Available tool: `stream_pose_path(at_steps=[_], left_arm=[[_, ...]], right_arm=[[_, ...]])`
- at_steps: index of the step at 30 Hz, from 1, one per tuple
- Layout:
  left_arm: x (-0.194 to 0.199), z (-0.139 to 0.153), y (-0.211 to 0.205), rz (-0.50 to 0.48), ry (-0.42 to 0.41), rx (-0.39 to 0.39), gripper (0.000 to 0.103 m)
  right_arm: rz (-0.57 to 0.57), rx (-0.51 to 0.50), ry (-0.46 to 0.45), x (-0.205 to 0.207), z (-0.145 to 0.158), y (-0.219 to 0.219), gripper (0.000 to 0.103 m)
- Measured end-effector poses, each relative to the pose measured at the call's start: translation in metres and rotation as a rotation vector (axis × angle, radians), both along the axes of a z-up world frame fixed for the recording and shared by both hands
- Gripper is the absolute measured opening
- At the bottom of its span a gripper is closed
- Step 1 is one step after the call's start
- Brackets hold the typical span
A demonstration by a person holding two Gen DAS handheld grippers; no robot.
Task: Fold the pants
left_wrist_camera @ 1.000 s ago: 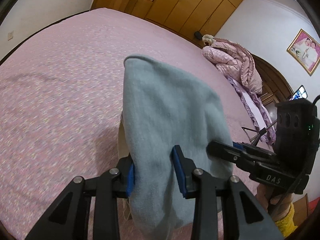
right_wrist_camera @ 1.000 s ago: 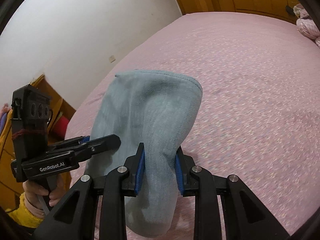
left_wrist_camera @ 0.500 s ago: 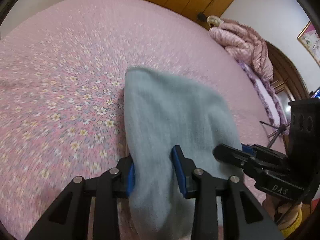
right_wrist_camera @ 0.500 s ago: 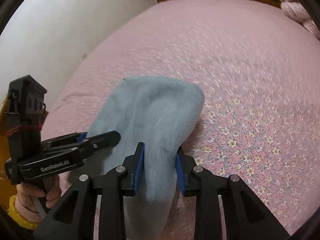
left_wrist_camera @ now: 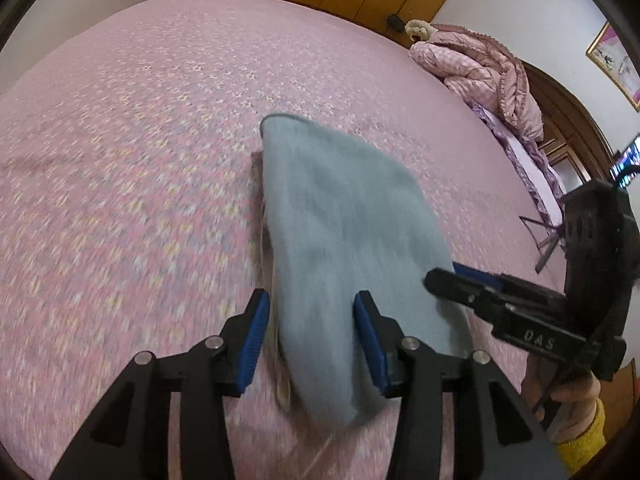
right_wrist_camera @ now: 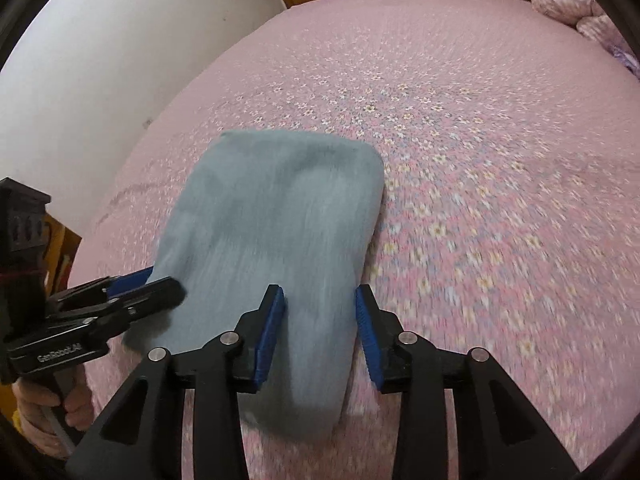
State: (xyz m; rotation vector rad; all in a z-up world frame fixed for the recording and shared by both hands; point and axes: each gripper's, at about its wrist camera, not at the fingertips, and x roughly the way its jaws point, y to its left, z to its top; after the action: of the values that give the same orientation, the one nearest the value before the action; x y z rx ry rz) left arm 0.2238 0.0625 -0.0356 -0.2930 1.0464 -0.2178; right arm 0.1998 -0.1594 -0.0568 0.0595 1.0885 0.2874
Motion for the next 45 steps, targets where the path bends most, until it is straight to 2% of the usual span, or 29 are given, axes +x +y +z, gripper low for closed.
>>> stream_pose_path(at_steps=[5, 8, 10, 12, 18, 25, 27, 29, 32, 36, 39, 45], left_arm=[[-0.027, -0.002, 0.000, 0.022, -0.006, 0.078, 0.049], [-0.034, -0.011, -0.001, 0.036, -0.008, 0.108, 0.054], [-0.035, -0.015, 0.002, 0.053, -0.011, 0.111, 0.063], [-0.037, -0.018, 0.004, 0.055, -0.014, 0.122, 0.067], [-0.047, -0.014, 0.003, 0.075, -0.028, 0.123, 0.067], [-0.075, -0.005, -0.004, 0.076, -0.047, 0.111, 0.066], [-0.082, -0.003, -0.006, 0.077, -0.045, 0.119, 0.067], [-0.089, -0.003, -0.009, 0.079, -0.042, 0.138, 0.073], [-0.097, -0.003, -0.015, 0.085, -0.042, 0.157, 0.082], [-0.103, -0.010, -0.017, 0.111, -0.018, 0.142, 0.094], [-0.107, -0.020, -0.016, 0.129, 0.009, 0.133, 0.097], [-0.106, -0.031, -0.024, 0.155, 0.033, 0.202, 0.099]], right_arm=[[-0.003, -0.010, -0.021, -0.050, -0.002, -0.001, 0.038], [-0.004, -0.024, -0.027, -0.061, -0.008, 0.005, 0.038], [-0.014, -0.019, -0.019, -0.065, -0.015, 0.003, 0.038], [-0.024, -0.001, -0.020, -0.068, -0.017, 0.001, 0.039], [-0.033, 0.012, -0.024, -0.081, -0.004, -0.009, 0.039], [-0.012, -0.061, -0.069, -0.118, 0.019, -0.009, 0.039], [-0.010, -0.073, -0.074, -0.131, 0.022, -0.010, 0.043], [-0.015, -0.091, -0.074, -0.135, 0.022, -0.013, 0.050], [-0.027, -0.136, -0.077, -0.143, 0.022, -0.009, 0.053], [-0.047, -0.169, -0.064, -0.147, 0.014, -0.012, 0.063], [-0.054, -0.195, -0.049, -0.143, 0.003, -0.013, 0.064], [-0.071, -0.185, -0.020, -0.136, -0.013, -0.015, 0.064]])
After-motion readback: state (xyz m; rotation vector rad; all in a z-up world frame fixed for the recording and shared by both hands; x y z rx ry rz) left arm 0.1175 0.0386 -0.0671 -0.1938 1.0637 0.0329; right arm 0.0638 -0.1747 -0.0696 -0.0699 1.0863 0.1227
